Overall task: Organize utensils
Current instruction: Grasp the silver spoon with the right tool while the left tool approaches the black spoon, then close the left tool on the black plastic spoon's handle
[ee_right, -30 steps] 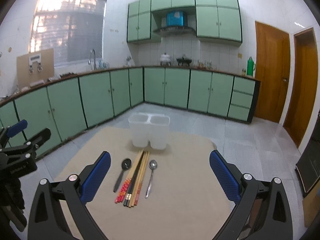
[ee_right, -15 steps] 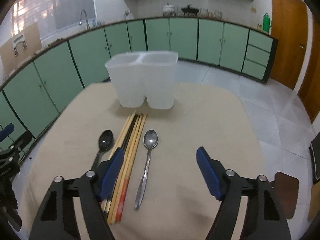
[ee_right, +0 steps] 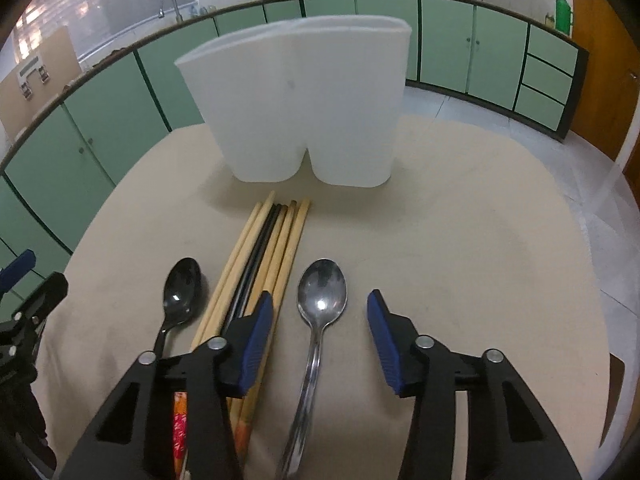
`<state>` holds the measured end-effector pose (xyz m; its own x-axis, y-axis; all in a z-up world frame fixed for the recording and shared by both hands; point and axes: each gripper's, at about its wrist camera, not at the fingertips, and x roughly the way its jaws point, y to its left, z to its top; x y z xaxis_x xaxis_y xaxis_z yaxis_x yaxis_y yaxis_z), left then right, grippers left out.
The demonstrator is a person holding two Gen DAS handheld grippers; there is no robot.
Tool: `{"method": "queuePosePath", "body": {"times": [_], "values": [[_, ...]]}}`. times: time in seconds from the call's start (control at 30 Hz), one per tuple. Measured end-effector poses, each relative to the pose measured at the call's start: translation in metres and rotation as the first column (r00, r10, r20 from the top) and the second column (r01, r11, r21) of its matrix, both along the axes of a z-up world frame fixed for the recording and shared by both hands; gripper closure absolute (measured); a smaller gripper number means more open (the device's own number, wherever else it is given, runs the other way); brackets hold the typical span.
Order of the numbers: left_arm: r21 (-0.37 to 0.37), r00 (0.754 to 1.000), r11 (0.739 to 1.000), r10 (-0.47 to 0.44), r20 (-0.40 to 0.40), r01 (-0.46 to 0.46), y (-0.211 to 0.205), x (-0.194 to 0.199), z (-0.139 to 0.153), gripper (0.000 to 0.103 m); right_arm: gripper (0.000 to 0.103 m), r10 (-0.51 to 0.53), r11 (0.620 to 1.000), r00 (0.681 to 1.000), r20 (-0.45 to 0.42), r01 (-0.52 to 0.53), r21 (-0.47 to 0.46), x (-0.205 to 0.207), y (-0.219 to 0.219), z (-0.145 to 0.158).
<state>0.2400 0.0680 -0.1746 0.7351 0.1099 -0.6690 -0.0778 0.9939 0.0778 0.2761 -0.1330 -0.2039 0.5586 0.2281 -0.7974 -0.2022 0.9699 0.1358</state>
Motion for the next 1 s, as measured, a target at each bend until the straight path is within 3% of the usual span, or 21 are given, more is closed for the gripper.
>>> {"method": "queuePosePath", "body": {"times": [0.2, 0.33, 0.73, 1.0], "values": [[-0.019, 1.0, 1.0, -0.024, -0.012, 0.024, -0.011, 0.01, -0.004, 0.005, 0.063, -0.003, 1.0, 1.0, -0.007, 0.003, 0.003, 0.002, -0.002, -0.004], [-0.028, 0.999, 0.998, -0.049, -0.019, 0.048, -0.023, 0.015, -0.007, 0.005, 0.074, -0.004, 1.0, 1.0, -0.004, 0.004, -0.002, 0.002, -0.003, -0.003], [-0.045, 0.987, 0.99, -0.134, -0.083, 0.131, -0.068, 0.04, -0.027, 0.005, 0.075, -0.033, 0.999, 0.999, 0.008, 0.034, -0.013, -0.006, -0.028, -0.002], [0.01, 0.976, 0.99, -0.139, -0.166, 0.143, -0.084, 0.049, -0.049, 0.005, 0.075, -0.043, 0.999, 0.999, 0.019, 0.043, 0.007, -0.013, -0.032, -0.004]]}}
